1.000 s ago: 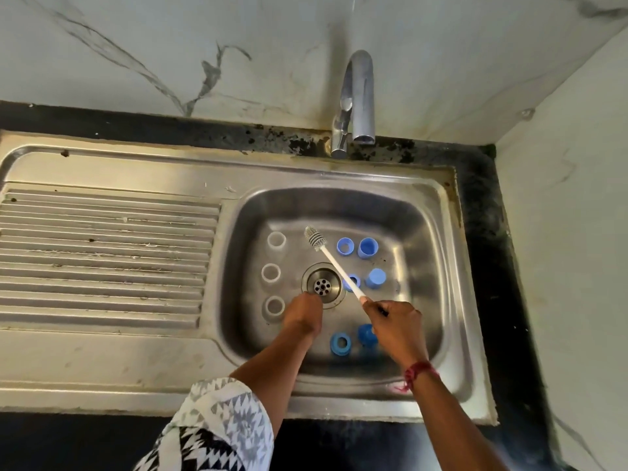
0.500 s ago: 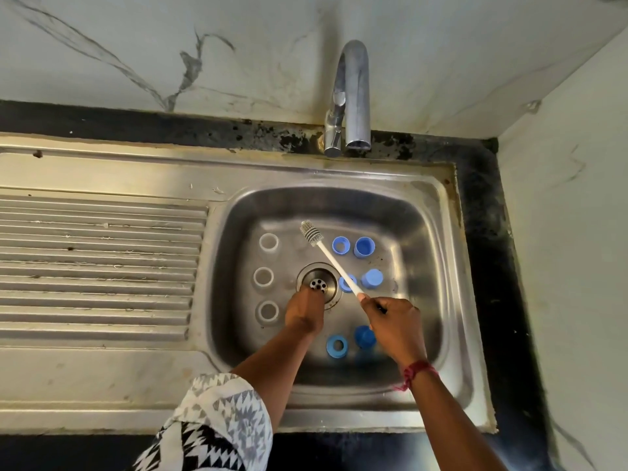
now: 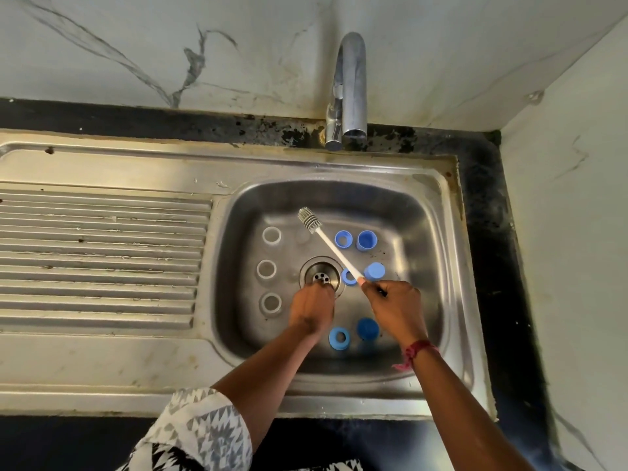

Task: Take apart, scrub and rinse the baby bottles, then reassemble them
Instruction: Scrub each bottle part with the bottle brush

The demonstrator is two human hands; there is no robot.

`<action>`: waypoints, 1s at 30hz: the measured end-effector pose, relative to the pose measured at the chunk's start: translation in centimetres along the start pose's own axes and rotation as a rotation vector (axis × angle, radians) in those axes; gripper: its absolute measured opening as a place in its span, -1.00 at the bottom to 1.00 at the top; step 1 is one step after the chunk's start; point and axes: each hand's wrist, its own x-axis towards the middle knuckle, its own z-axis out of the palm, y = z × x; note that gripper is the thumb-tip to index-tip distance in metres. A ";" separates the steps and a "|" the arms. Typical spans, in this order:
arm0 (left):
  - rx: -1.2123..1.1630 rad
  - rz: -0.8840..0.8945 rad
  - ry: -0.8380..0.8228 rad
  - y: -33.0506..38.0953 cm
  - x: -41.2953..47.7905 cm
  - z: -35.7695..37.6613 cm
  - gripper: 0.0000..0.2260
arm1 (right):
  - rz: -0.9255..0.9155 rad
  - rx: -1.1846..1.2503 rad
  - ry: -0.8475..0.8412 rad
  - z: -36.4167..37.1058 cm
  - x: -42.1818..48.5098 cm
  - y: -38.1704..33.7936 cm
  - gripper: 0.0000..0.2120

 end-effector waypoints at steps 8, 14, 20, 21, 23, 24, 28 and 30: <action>0.038 0.152 -0.281 2.8 -1.3 2.0 -0.50 | 0.019 -0.011 0.033 -0.5 -1.7 1.1 -0.48; 0.099 0.093 -0.281 3.4 -1.5 3.4 -0.69 | 0.043 -0.016 0.034 -0.2 -1.8 1.0 -0.50; 0.091 0.088 -0.252 3.7 -1.7 3.4 -0.70 | 0.027 -0.036 0.017 -0.2 -1.6 0.0 -0.51; 0.090 0.088 -0.249 3.7 -1.7 3.4 -0.70 | 0.025 -0.026 0.024 -0.3 -1.6 0.0 -0.51; 0.084 0.084 -0.257 3.7 -1.9 3.5 -0.70 | 0.024 -0.014 0.027 -0.4 -1.6 -0.2 -0.51; 0.079 0.080 -0.262 3.7 -1.8 3.5 -0.69 | 0.025 -0.009 0.029 -0.6 -1.6 -0.3 -0.51; 0.068 0.069 -0.286 3.8 -1.4 3.7 -0.66 | 0.014 -0.012 0.044 -1.1 -1.8 -0.7 -0.52; 0.069 0.062 -0.294 4.0 -1.3 4.0 -0.68 | 0.005 -0.013 0.043 -1.2 -2.0 -0.6 -0.55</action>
